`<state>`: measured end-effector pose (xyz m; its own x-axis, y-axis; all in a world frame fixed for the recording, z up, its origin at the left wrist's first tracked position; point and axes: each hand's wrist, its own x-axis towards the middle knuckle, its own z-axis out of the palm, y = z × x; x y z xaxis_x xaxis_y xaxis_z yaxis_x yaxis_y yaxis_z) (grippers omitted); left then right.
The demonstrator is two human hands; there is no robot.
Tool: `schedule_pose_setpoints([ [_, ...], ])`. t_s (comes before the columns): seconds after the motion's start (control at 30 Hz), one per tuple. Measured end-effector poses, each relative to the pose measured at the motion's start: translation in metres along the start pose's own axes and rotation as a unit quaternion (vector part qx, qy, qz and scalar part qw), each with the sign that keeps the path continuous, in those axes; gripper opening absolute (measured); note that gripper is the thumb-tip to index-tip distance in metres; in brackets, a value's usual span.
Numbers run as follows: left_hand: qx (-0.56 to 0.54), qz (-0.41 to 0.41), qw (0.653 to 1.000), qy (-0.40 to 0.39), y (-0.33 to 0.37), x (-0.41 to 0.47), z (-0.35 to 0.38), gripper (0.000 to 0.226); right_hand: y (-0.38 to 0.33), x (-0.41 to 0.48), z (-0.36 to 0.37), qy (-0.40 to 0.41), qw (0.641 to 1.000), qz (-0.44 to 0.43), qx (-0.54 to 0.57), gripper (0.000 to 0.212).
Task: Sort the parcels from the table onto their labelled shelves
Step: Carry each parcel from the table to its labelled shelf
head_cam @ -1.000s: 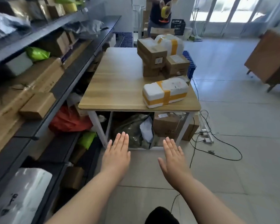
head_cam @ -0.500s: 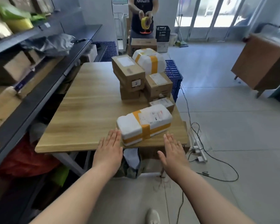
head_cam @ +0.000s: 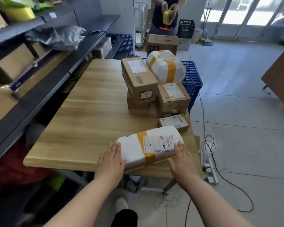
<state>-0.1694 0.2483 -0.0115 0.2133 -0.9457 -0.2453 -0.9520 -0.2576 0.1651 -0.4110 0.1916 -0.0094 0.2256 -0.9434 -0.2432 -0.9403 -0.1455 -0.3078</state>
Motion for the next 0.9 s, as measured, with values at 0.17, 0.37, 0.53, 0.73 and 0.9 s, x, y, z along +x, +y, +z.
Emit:
schedule_pose_setpoints([
  [0.17,-0.074,-0.025,0.997,-0.020,-0.007,0.055,-0.004,0.067,0.006,0.027,-0.006,0.015,0.998,0.055,0.024,0.069],
  [0.37,-0.113,-0.040,0.989,-0.089,-0.029,0.107,0.008,0.068,0.005,0.060,-0.005,-0.004,0.986,0.144,0.089,0.068],
  [0.53,-0.177,-0.039,0.982,-0.052,-0.048,0.141,0.003,0.055,-0.021,0.081,0.001,0.017,0.954,0.199,0.223,0.062],
  [0.73,-0.006,0.051,0.998,0.031,-0.074,0.162,-0.036,0.069,-0.067,0.105,0.011,-0.049,0.973,0.109,0.198,0.059],
  [0.9,0.107,0.141,0.984,0.019,-0.147,0.172,-0.028,0.095,-0.103,0.141,0.015,-0.149,0.975,0.023,0.164,0.069],
])
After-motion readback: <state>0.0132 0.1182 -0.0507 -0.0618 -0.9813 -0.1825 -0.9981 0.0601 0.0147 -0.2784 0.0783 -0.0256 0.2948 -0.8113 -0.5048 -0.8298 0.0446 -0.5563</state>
